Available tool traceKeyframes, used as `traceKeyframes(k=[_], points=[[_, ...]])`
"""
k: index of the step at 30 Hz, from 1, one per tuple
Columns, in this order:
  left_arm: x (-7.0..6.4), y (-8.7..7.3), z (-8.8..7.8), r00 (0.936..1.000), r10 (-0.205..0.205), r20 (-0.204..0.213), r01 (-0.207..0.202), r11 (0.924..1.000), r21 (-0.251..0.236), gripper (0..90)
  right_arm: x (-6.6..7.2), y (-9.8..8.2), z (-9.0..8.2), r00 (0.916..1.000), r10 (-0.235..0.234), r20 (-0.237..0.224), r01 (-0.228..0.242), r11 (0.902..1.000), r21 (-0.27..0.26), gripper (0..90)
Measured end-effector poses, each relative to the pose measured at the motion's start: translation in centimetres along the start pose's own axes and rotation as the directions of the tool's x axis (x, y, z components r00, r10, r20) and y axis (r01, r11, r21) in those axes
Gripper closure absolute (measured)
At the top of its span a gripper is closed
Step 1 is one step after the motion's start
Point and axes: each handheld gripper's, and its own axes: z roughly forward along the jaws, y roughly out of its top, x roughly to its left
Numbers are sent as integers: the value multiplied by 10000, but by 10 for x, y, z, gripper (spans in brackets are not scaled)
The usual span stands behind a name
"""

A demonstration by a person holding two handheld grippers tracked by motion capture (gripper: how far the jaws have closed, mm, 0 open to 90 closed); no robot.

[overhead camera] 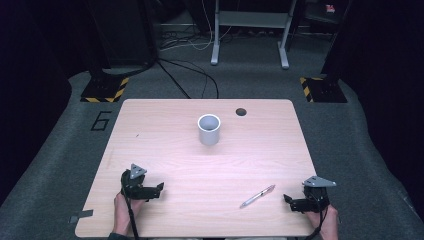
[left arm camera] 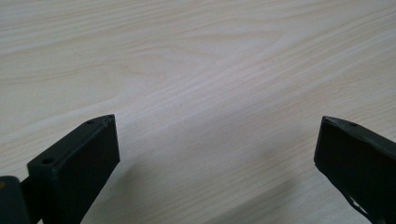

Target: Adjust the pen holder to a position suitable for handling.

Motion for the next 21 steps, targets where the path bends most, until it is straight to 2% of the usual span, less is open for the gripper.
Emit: traceKeyframes(k=[1,5,9,17,18,21], points=[[0,2,-1,9999,34,166,-34,10000,-2,3,0,0,0,10000,-18,16,18,10000,-13,5],[-3,12,-2,9993,71,377,-66,9999,-143,3,0,0,0,10000,-32,26,32,10000,-29,5],[-5,25,-2,9979,307,572,-295,9993,-219,3,0,0,0,10000,-31,20,31,10000,-31,5],[-15,61,4,9903,958,1001,-936,9952,-271,2,0,0,0,10000,-13,20,13,10000,-24,5],[-17,66,6,9902,938,1036,-902,9951,-395,2,0,0,0,10000,-19,20,19,10000,-32,6],[-18,80,12,9869,1055,1224,-1020,9942,-341,2,0,0,0,10000,-11,2,11,10000,-18,6]])
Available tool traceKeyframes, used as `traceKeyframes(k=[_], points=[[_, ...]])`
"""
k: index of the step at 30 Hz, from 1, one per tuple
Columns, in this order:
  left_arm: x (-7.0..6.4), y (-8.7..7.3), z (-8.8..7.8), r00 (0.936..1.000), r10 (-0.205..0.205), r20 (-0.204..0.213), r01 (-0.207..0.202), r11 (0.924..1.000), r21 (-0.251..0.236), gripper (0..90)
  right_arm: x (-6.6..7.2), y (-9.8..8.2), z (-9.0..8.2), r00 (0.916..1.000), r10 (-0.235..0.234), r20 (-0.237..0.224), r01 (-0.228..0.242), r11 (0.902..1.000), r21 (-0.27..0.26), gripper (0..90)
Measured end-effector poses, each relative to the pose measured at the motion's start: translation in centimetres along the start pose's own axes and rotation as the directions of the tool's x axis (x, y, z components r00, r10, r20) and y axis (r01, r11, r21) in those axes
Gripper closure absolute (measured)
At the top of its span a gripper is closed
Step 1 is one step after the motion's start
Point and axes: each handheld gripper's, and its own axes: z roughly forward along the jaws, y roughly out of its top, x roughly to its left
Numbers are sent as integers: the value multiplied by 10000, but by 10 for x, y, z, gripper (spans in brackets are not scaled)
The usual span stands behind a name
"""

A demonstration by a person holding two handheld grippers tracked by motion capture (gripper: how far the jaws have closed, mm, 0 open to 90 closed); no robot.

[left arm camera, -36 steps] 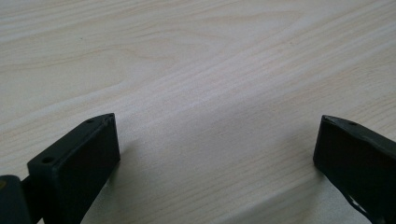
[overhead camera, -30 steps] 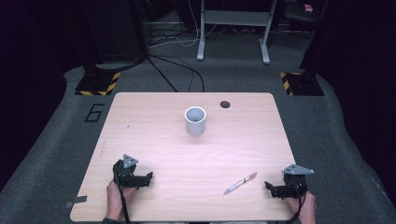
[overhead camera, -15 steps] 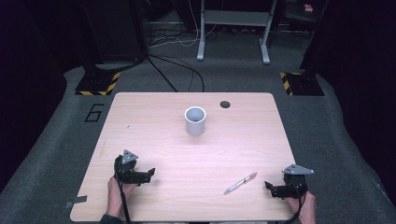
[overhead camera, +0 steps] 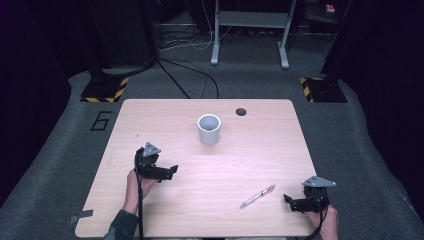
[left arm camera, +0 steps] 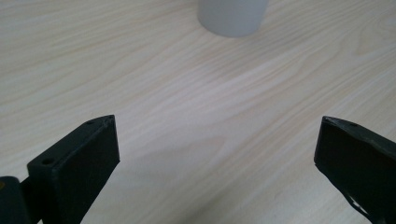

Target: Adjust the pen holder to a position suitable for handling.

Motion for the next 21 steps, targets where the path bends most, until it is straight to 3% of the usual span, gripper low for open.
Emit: traceKeyframes(k=[6,11,14,21], points=[[-3,28,18,9996,9,293,1,9994,-343,2,0,0,0,10000,-23,20,23,10000,-22,6],[-10,50,33,9988,332,367,-321,9990,-298,1,0,0,0,10000,-77,16,77,10000,-50,8],[-16,62,41,9968,773,183,-770,9969,-173,0,0,0,0,10000,-22,8,22,10000,-30,8],[-24,87,66,9947,994,268,-988,9948,-232,0,0,0,0,10000,-80,7,80,10000,-49,9]])
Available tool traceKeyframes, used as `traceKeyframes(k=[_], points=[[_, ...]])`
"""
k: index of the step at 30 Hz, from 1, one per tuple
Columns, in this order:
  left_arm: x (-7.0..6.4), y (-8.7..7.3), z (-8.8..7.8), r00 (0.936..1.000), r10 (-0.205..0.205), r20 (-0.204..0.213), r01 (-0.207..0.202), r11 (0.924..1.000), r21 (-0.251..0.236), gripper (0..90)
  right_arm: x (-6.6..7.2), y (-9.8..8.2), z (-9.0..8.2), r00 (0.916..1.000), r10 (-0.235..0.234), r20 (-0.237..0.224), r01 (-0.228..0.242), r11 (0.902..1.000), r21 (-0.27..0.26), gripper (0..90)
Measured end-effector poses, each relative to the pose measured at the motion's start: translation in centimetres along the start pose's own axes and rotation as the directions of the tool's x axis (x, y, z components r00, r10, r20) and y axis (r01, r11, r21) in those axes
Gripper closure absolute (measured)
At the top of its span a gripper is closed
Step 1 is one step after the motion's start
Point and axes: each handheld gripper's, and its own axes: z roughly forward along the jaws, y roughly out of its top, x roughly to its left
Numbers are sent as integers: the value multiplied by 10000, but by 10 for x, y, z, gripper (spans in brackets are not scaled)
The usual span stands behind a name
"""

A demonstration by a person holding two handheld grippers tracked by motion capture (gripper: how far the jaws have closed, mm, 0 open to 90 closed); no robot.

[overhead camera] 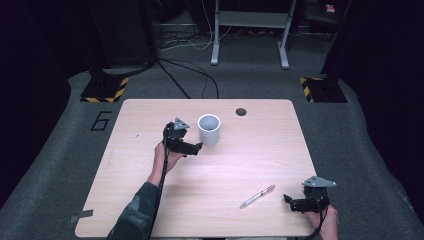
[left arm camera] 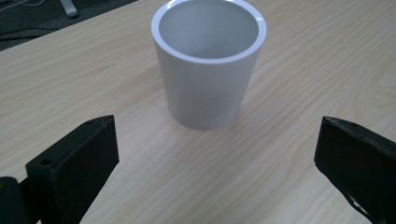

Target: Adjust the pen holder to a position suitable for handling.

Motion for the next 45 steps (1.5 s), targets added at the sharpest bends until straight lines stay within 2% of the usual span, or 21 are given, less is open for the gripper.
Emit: traceKeyframes(k=[6,9,11,15,16,25,27,31,33,35,36,38,42,43,44,45], points=[[0,12,19,10000,10,-48,-9,9999,116,0,0,0,0,10000,61,-11,-61,10000,27,10],[0,18,28,9999,-129,28,129,9999,-5,1,0,0,0,10000,22,-12,-22,10000,16,10],[1,22,33,10000,-47,75,45,9999,162,1,0,0,0,10000,1,-21,-1,10000,20,12],[0,31,44,10000,38,37,-39,9998,181,1,0,0,0,10000,6,-20,-6,10000,14,12],[-1,32,48,9999,-144,48,144,9999,42,1,0,0,0,10000,31,-24,-31,10000,22,12],[-4,44,67,9996,134,-246,-129,9997,213,2,0,0,0,10000,34,-20,-34,10000,18,12],[-4,46,70,9992,259,-292,-250,9992,325,2,0,0,0,10000,9,-25,-8,10000,12,12],[-5,46,79,9986,160,-507,-149,9996,228,17,0,0,0,10000,6,-17,-6,10000,8,12],[-4,45,82,9979,289,-586,-265,9988,413,32,0,0,0,10000,5,-8,-5,10000,-8,12],[-2,44,85,9984,296,-478,-270,9981,546,39,0,0,0,10000,0,-21,0,10000,11,12],[-3,43,88,9986,145,-513,-129,9994,309,39,0,0,0,10000,4,-21,-4,10000,12,12],[-5,43,89,9977,204,-650,-182,9993,339,48,0,0,0,10000,3,-22,-2,10000,14,12],[-3,42,89,9984,199,-525,-184,9994,276,55,0,0,0,10000,22,-26,-22,10000,18,13],[-3,43,89,9989,144,-455,-129,9994,333,57,1,-1,1,10000,62,32,-61,9999,-132,13],[-4,42,90,9989,14,-465,-7,9999,151,58,1,0,0,10000,49,14,-49,10000,-75,13],[-3,42,89,9990,21,-442,-13,9999,166,60,0,0,0,10000,7,-11,-7,10000,-13,13]])
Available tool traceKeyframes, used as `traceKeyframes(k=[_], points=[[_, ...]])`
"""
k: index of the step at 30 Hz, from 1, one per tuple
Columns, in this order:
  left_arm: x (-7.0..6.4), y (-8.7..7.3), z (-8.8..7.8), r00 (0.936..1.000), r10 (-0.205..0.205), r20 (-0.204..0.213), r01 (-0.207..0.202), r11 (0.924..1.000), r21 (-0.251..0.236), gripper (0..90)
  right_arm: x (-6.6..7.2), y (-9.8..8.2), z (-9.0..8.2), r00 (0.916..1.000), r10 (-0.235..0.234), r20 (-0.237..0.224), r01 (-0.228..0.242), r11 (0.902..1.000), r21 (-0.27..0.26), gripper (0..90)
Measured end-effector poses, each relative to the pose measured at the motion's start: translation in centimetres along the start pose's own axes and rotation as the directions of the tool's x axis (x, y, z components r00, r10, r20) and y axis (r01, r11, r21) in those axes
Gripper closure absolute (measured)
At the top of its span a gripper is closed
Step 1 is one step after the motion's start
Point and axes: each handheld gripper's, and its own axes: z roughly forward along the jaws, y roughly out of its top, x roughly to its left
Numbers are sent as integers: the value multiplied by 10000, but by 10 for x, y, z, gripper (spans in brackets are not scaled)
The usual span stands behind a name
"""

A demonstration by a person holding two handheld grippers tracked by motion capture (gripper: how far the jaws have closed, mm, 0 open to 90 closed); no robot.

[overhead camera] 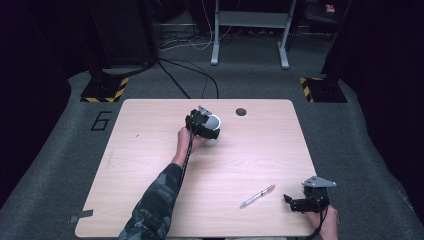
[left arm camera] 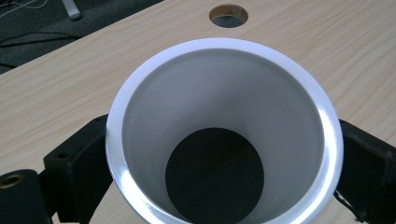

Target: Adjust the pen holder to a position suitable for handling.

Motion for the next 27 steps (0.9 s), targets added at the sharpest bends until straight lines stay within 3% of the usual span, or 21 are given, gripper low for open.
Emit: traceKeyframes(k=[5,8,10,12,13,17,18,27], points=[[1,-1,-3,9995,280,162,-282,9995,133,62,1,0,1,10000,63,45,-62,9999,-109,13],[0,-3,-4,9994,224,273,-225,9997,38,63,1,0,1,10000,61,45,-60,9999,-110,14],[-1,-3,-6,9986,399,334,-408,9988,256,63,1,0,1,10000,64,44,-64,9999,-107,14],[-4,-4,-6,9992,199,359,-198,9998,-45,63,1,0,1,10000,54,44,-53,9999,-105,13],[-4,-5,-8,9984,359,428,-364,9993,106,63,1,0,1,10000,57,43,-56,9999,-110,14],[-8,-8,-11,9979,363,543,-362,9993,-19,63,1,0,0,10000,35,54,-35,10000,-57,15],[-8,-9,-13,9965,557,624,-564,9984,101,63,0,0,0,10000,34,33,-34,10000,-59,15],[-17,-17,-22,9929,785,891,-790,9969,21,63,0,0,0,10000,22,-13,-22,10000,43,15]])
